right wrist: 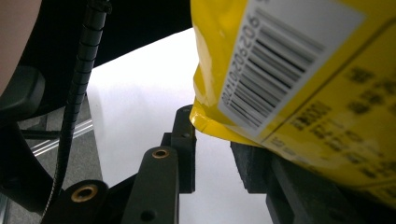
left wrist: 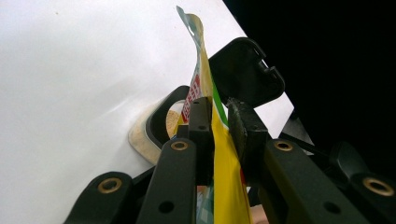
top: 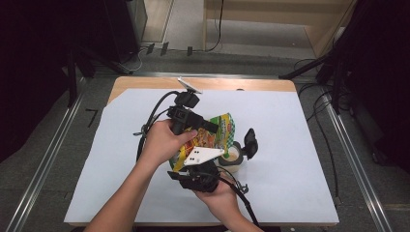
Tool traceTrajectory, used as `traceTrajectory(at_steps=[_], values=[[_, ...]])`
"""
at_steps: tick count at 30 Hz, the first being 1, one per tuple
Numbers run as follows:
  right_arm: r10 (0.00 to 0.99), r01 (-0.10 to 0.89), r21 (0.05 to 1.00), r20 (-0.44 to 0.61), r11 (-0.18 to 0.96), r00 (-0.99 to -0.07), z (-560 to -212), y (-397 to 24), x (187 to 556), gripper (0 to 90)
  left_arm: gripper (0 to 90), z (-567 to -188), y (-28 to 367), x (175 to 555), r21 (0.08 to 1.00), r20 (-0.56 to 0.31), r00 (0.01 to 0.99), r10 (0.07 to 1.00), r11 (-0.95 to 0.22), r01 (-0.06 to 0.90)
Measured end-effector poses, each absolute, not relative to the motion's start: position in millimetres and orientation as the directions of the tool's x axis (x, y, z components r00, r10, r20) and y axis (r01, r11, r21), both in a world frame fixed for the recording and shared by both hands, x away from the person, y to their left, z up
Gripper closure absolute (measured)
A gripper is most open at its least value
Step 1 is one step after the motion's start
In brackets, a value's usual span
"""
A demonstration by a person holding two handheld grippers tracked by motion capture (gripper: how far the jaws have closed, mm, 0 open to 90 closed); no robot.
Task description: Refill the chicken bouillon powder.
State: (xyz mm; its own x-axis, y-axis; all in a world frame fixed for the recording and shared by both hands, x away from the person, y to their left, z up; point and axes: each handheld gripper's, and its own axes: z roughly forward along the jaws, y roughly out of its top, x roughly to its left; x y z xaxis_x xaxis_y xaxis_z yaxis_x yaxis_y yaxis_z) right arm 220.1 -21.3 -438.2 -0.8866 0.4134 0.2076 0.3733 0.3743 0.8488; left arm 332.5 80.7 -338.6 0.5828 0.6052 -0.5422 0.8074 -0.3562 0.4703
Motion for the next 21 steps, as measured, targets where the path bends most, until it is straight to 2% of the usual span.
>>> traceTrajectory(at_steps=[21], values=[[0.411, 0.365, 0.849, 0.197, 0.383, -0.89, -438.9, -21.3, 220.9, 72.9, 79.9, -339.7, 80.8, 332.6, 0.47, -0.548, 0.58, 0.603, -0.353, 0.809]])
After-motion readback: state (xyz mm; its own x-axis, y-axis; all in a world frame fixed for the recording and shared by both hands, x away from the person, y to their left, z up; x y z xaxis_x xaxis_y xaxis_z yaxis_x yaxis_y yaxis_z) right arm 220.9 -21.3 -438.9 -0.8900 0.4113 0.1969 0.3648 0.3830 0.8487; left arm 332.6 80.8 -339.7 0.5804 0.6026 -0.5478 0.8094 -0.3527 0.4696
